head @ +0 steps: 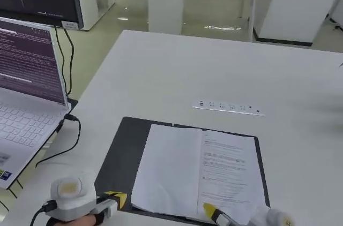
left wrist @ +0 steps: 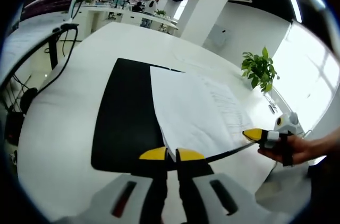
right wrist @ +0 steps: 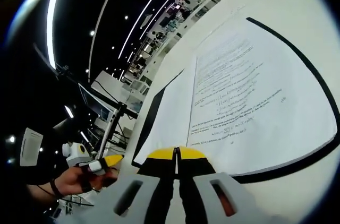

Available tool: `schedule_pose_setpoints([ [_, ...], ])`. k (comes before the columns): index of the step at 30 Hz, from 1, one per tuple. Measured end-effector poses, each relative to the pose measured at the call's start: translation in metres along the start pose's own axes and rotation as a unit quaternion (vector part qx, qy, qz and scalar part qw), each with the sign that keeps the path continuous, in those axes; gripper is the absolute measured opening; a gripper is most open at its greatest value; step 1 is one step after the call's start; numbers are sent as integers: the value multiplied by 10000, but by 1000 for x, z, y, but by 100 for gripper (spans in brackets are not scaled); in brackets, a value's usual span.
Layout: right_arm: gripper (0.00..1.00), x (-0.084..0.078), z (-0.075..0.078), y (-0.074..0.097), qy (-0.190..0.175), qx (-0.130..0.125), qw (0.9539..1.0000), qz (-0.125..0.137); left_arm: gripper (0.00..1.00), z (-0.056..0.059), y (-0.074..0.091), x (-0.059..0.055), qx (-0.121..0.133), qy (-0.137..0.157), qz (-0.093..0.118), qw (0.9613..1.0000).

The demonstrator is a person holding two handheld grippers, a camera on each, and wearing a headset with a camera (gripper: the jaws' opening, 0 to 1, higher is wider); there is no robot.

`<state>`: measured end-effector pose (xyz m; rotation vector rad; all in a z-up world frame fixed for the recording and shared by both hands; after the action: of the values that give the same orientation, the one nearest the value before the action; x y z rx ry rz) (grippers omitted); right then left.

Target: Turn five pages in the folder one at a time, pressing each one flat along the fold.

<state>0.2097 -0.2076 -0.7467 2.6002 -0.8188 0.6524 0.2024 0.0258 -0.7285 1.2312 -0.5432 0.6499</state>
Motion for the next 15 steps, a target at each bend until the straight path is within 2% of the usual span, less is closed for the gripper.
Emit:
schedule_pose_setpoints([
  [3, 2, 7, -2, 9, 142, -3, 9999, -40, 5, 4, 4, 3, 15, -104, 21, 9999],
  [4, 2, 11, -1, 14, 261, -51, 9996, -4, 5, 5, 6, 4, 13, -136, 29, 9999],
  [8, 4, 21, -1, 30, 354, -99, 9992, 128, 7, 11, 11, 10, 5, -261, 105, 9996],
  [15, 13, 35, -7, 61, 1220, -190, 9921, -212, 10, 24, 24, 22, -83, -755, 245, 9968],
])
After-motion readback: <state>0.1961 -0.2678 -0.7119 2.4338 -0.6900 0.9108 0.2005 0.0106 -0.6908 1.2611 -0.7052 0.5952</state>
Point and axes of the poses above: the centre of the closed fingertips' face, and the gripper's own axes: y roughly backward along the fingers, z roughly to its right, x roughly out of its top, the point moved 1 cm from there along y, roughly backward along the fingers, and after that the axes turned 14 degrees about x, right-handed, at the moved point
